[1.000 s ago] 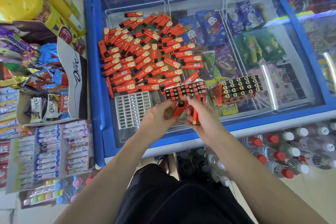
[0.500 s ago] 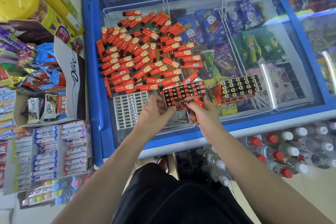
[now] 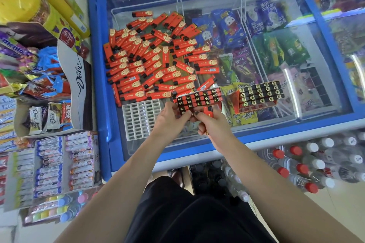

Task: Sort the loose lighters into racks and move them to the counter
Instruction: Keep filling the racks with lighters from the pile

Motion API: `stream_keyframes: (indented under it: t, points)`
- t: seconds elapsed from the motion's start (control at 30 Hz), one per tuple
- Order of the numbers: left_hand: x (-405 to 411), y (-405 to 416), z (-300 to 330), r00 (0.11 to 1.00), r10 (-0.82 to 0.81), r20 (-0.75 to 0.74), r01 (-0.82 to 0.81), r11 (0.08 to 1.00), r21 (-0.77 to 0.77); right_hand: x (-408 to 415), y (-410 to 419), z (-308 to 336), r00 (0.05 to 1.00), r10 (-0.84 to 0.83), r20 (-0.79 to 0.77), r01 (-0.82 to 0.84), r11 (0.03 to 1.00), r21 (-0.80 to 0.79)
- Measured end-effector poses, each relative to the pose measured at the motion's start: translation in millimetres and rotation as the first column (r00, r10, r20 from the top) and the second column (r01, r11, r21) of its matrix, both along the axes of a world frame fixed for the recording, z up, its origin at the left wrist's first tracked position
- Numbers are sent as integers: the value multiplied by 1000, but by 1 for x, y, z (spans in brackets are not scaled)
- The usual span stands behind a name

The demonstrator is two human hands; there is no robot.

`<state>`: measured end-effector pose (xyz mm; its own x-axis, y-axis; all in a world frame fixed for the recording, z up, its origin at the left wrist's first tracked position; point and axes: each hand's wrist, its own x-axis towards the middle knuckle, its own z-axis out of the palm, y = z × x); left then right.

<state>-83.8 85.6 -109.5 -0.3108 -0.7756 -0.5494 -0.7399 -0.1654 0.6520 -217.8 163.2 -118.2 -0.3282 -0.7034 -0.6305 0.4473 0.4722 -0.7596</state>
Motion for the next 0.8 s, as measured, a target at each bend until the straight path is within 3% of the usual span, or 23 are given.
stream_keyframes:
  t: [0.13,0.37,0.53,0.67,0.73,0.8]
  points:
    - [-2,2,-3,1000,10,-12,-10,1000,0,5,-4,-3,992,-25,-126,33,997,64]
    - [-9,-4,-5,999,22,42,-23,999,24,3,-4,3,999,-15,38,9,988,156]
    - [-8,-5,-4,998,-10,58,8,1000,28,-9,3,12,987,-126,98,109,981,158]
    - [-9,-6,-3,997,-24,70,22,999,32,-22,12,15,978,-17,-207,33,997,76]
    - [-9,-7,-2,996,-26,80,23,999,39,-27,15,15,905,79,-419,-76,997,23]
    - [-10,-7,-2,996,-28,81,24,999,45,-31,15,13,767,153,-624,-182,983,17]
